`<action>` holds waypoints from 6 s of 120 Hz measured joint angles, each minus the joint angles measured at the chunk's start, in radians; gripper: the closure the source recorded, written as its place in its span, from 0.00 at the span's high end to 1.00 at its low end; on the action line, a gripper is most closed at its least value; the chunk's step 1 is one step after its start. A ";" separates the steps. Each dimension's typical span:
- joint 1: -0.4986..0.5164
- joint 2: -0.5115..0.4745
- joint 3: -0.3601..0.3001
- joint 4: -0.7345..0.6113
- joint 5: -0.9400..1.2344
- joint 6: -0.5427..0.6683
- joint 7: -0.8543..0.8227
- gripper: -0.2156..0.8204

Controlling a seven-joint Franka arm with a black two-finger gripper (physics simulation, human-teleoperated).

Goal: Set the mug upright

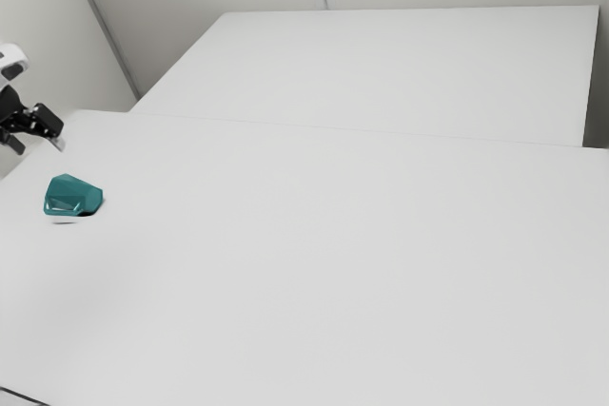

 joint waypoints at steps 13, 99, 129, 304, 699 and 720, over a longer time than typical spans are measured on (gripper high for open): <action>0.078 0.032 0.000 -0.005 -0.056 0.026 0.050 0.79; 0.470 0.308 -0.137 0.022 -0.477 0.176 0.589 0.79; 0.630 0.466 -0.224 0.169 -0.564 0.120 0.781 0.79; 0.649 0.970 -0.366 0.590 -0.600 0.099 1.247 0.77; -0.131 0.313 -0.249 0.001 -0.103 0.087 0.172 0.07; -0.188 0.331 -0.251 0.003 -0.024 0.074 0.088 0.07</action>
